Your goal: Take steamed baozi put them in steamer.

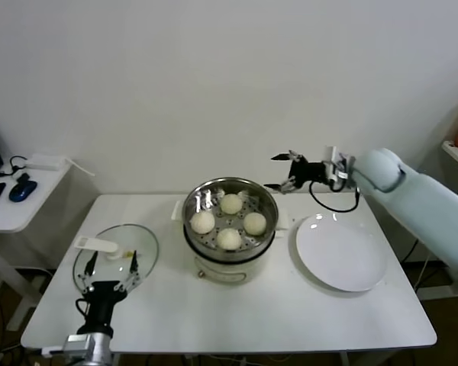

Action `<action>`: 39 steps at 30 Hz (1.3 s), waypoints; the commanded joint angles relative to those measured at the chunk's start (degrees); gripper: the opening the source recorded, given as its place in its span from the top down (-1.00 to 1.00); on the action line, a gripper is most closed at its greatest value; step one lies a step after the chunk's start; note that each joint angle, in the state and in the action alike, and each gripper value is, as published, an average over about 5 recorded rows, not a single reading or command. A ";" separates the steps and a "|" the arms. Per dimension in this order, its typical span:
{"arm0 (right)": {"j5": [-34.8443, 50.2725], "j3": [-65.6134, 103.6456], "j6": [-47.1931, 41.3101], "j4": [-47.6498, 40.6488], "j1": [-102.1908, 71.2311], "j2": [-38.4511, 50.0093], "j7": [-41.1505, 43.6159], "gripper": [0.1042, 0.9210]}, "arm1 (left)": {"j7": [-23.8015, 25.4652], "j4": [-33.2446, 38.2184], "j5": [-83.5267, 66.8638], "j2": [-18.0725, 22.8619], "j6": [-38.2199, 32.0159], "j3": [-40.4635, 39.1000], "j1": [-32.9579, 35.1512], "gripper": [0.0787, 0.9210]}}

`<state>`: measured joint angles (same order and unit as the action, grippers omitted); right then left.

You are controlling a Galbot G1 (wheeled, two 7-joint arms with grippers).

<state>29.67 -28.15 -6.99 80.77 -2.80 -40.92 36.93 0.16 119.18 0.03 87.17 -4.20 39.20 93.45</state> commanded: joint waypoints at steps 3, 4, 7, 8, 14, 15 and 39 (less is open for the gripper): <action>-8.26 53.87 13.59 12.35 -52.85 -9.35 -19.19 -0.76 | 1.15 -0.72 0.44 -0.08 0.76 0.47 -0.11 -0.77; -8.57 55.78 14.10 13.20 -55.33 -11.30 -19.90 -0.76 | 1.09 -0.88 0.48 -0.12 0.92 0.51 -0.15 -0.77; -9.49 59.31 15.94 15.13 -60.98 -16.23 -21.17 -0.76 | 1.12 -1.00 0.58 -0.03 1.21 0.32 -0.01 -0.77; -9.68 59.99 16.46 15.69 -62.32 -17.51 -21.33 -0.76 | 1.14 -0.97 0.59 0.03 1.25 0.21 0.08 -0.77; -9.35 62.16 18.24 20.41 -70.06 -25.01 -21.58 -0.76 | 1.34 -0.46 -0.72 0.03 1.73 0.48 0.18 -0.77; -9.38 62.27 18.50 21.18 -71.45 -26.30 -21.62 -0.76 | 1.38 -0.34 -1.14 -0.10 1.81 0.64 0.20 -0.77; -6.18 63.20 23.31 22.18 -83.98 -33.34 -19.19 -0.76 | 4.19 -0.66 -2.56 -0.25 0.69 2.30 0.90 -0.77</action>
<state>22.25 33.14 14.70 101.59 -80.82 -71.24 17.62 3.50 118.58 -2.38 87.01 -3.19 41.23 94.38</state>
